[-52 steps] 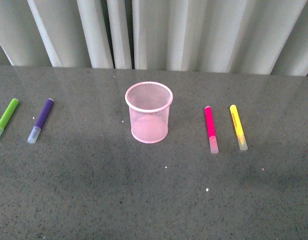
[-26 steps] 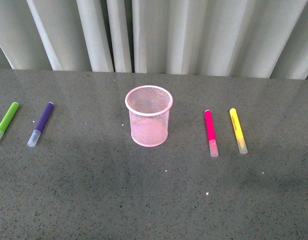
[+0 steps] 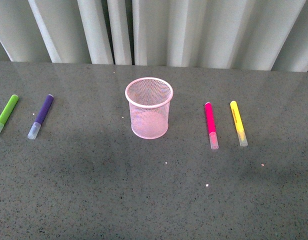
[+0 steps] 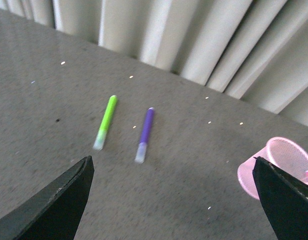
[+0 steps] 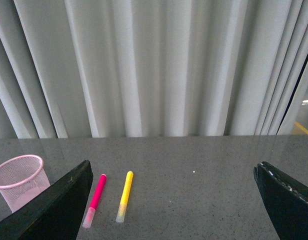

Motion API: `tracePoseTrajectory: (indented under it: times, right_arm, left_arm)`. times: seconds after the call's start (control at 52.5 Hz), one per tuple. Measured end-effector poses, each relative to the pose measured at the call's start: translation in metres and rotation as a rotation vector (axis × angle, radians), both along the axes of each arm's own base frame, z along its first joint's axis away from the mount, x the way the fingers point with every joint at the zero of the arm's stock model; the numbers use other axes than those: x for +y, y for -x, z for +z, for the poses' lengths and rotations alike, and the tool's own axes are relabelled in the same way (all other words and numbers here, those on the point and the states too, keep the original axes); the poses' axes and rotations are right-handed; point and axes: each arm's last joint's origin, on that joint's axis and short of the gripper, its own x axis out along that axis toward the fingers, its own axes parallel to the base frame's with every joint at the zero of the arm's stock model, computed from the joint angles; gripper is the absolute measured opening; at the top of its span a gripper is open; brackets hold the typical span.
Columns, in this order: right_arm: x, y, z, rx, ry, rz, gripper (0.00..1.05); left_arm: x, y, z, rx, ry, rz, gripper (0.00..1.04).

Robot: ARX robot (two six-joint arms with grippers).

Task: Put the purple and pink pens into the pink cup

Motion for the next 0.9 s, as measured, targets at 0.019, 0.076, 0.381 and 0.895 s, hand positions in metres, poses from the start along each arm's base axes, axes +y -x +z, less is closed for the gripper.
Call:
tracePoseTrajectory:
  times: [0.019, 0.076, 0.381, 0.895]
  right_arm:
    - [0.000, 0.000, 0.000, 0.000, 0.000, 0.000, 0.98]
    - [0.000, 0.000, 0.000, 0.000, 0.000, 0.000, 0.98]
    - [0.000, 0.000, 0.000, 0.000, 0.000, 0.000, 0.98]
    - [0.000, 0.000, 0.000, 0.000, 0.000, 0.000, 0.98]
  left_arm:
    - [-0.001, -0.006, 0.002, -0.009, 0.000, -0.010, 0.98]
    - [-0.003, -0.021, 0.008, -0.030, -0.006, -0.042, 0.98]
    - [-0.014, -0.115, 0.001, 0.087, -0.090, -0.193, 0.98]
    - [0.002, -0.232, -0.062, 0.404, -0.223, -0.277, 0.98]
